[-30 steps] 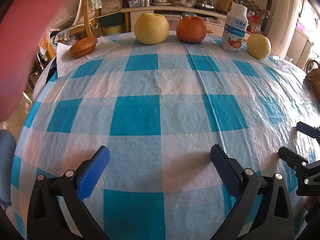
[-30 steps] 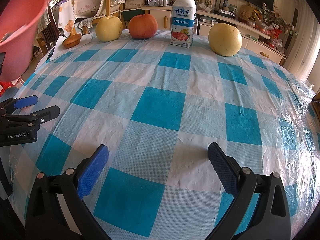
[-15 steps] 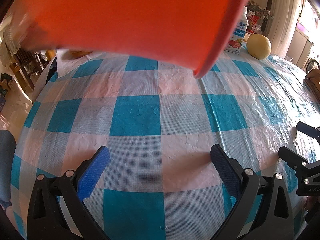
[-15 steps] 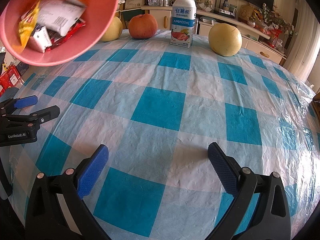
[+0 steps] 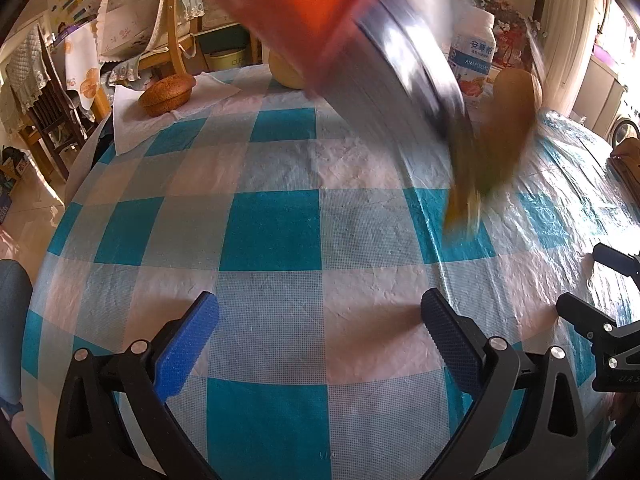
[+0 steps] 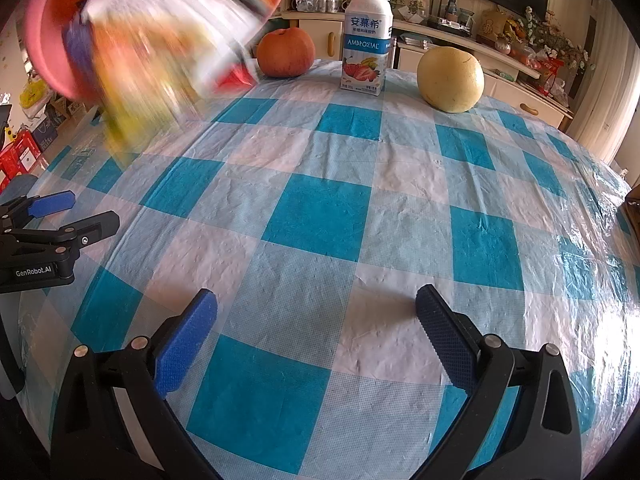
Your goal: Collect trash
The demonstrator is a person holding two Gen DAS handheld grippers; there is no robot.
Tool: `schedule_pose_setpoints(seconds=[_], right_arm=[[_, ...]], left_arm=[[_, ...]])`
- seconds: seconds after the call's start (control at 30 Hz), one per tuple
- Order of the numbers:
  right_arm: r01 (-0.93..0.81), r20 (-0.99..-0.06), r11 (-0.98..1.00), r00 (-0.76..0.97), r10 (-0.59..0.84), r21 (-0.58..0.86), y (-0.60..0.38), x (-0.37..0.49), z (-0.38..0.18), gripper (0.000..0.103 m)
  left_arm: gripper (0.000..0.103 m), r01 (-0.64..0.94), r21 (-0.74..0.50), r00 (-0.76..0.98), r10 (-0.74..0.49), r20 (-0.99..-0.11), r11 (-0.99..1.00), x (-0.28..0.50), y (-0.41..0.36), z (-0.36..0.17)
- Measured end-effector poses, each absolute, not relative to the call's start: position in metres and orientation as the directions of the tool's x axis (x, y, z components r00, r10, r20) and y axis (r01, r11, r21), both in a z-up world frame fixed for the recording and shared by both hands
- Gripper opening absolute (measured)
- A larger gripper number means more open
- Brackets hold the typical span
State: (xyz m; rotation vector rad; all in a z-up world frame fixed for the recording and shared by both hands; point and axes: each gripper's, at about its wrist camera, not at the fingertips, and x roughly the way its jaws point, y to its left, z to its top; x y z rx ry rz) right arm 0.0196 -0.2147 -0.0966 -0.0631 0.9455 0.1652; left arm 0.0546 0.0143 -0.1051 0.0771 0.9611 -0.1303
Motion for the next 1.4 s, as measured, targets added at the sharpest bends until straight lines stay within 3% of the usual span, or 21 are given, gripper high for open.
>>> schedule_pose_setpoints(seconds=[1.4], right_arm=[[-0.157, -0.812, 0.987, 0.574, 0.106, 0.017, -0.2222, 0.012, -0.0966, 0.099]], left_arm=[[0.1, 0.146, 0.008, 0.565, -0.077, -0.821, 0.989, 0.055, 0.0131, -0.1051]])
